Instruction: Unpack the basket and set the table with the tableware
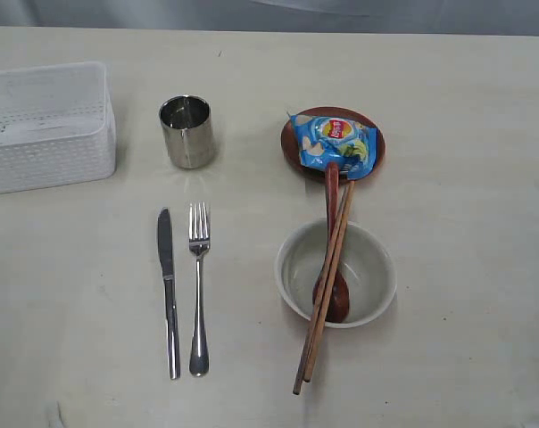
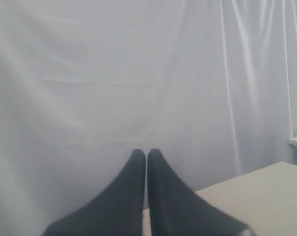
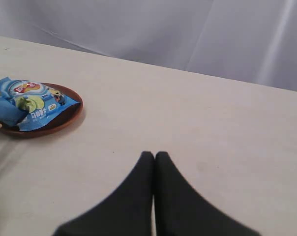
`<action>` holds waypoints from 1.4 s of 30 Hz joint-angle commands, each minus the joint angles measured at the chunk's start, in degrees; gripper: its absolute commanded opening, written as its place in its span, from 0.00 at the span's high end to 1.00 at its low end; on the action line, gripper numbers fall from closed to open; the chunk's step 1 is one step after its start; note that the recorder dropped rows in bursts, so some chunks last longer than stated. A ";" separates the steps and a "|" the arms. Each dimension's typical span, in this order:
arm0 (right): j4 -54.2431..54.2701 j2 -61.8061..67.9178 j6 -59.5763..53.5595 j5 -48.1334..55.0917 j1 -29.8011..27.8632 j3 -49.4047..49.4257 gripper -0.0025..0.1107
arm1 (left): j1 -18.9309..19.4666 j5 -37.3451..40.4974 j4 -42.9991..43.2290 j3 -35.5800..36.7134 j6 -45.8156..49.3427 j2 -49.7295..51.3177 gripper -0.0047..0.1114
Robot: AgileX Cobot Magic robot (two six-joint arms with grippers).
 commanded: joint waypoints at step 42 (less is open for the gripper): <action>-0.09 -0.28 0.23 -0.30 -0.17 0.16 0.98 | 18.67 2.14 0.59 25.32 0.25 -0.44 0.95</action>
